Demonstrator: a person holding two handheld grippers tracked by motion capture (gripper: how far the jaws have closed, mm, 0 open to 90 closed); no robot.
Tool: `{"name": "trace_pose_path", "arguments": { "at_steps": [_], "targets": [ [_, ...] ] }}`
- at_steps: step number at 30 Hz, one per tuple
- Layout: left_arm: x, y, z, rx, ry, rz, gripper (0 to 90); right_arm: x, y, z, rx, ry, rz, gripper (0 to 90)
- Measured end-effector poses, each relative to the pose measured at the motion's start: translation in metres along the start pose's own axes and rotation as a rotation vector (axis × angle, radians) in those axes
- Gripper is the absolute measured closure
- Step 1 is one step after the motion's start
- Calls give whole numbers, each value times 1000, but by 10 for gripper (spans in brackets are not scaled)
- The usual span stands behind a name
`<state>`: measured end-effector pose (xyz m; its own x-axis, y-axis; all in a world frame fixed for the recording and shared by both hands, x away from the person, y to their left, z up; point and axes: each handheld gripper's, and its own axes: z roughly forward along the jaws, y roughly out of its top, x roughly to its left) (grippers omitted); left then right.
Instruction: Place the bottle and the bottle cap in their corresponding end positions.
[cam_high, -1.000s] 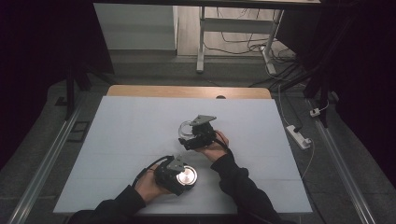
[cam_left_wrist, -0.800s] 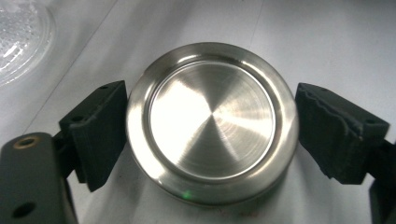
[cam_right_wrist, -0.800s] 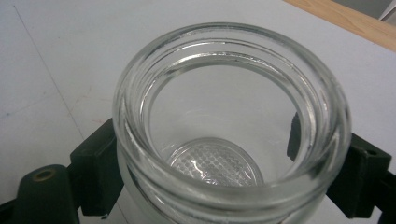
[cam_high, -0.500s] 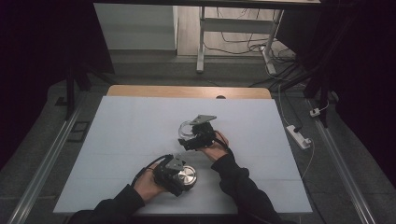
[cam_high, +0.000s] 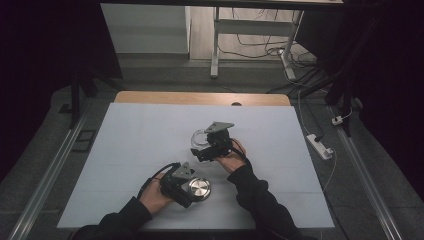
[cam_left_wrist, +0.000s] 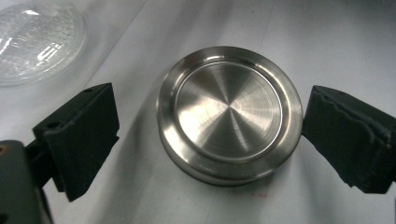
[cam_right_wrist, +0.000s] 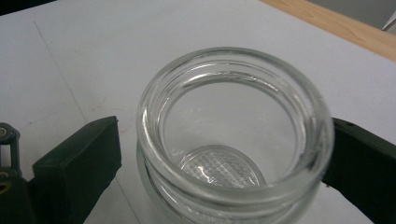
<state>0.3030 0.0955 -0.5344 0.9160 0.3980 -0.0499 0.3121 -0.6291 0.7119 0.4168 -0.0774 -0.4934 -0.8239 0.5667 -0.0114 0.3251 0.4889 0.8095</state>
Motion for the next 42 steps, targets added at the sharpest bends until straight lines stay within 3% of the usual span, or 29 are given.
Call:
{"name": "trace_pose_path", "arguments": {
  "at_steps": [4,13,16,30,42],
  "targets": [
    [2,-1,-6,1,12,3,50,-1,1,-5,-15,-9,5,10],
    [7,-4,-19,-41,26,-41,59,0,8,-20,-70,-12,19,10],
    [9,-6,-23,-50,13,-61,59,1,11,-25,-87,-5,30,10],
    [10,-9,-40,-72,6,-93,41,1,12,-45,-96,-13,16,10],
    [13,-14,-55,-79,36,-124,28,2,-4,-63,-63,-2,35,5]
  ]
}}
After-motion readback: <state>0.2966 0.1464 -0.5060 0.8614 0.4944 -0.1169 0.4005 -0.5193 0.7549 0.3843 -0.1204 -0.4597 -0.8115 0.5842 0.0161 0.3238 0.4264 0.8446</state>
